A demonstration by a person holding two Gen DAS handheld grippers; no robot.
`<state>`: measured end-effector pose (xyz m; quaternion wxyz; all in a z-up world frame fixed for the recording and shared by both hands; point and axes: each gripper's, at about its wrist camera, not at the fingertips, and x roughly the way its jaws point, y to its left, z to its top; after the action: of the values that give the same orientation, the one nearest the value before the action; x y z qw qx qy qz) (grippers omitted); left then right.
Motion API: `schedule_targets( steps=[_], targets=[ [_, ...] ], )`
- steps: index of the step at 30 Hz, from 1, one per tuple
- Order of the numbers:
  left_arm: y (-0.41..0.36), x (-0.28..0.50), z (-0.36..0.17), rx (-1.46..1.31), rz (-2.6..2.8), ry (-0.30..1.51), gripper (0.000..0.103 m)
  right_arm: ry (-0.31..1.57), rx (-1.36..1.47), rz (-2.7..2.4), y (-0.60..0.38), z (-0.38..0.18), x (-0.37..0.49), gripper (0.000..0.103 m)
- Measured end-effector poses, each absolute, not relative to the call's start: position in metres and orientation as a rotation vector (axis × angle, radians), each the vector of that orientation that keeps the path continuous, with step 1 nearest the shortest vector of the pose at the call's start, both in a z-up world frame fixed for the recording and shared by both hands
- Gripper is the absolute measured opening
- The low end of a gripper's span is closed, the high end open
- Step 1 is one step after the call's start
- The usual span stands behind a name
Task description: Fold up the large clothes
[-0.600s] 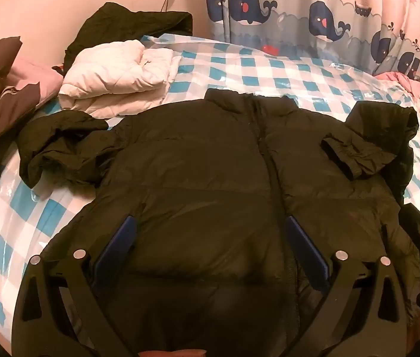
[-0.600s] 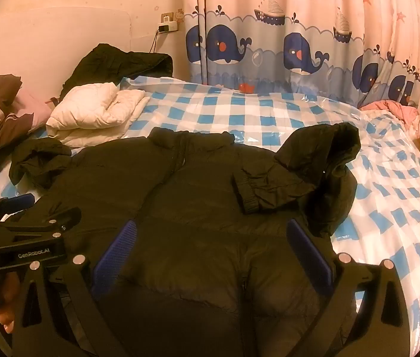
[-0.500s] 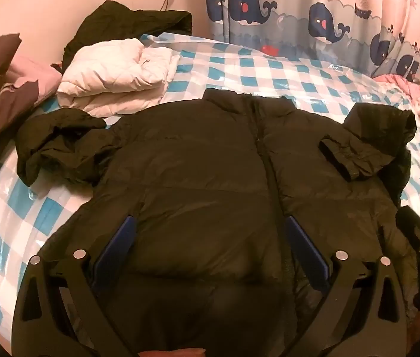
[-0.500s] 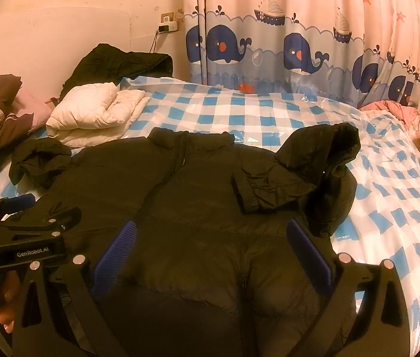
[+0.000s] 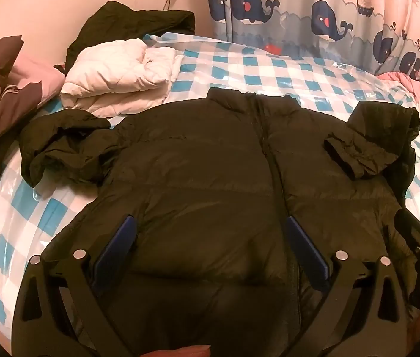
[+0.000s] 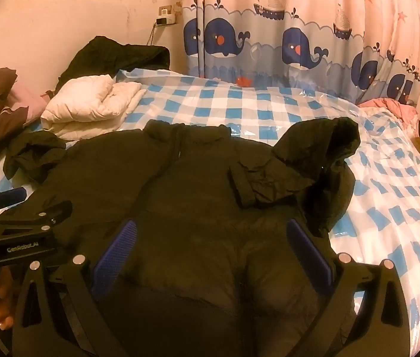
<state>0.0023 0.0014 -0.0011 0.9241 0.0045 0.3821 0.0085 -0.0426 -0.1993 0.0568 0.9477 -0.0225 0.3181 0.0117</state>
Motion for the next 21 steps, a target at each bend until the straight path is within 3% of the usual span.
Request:
schedule_targets(
  steps=[21],
  targets=[
    [-0.009,0.005,-0.01,0.035,0.004,0.827,0.097,0.723,-0.058,-0.027,-0.207,0.046,-0.031,0.098]
  ],
)
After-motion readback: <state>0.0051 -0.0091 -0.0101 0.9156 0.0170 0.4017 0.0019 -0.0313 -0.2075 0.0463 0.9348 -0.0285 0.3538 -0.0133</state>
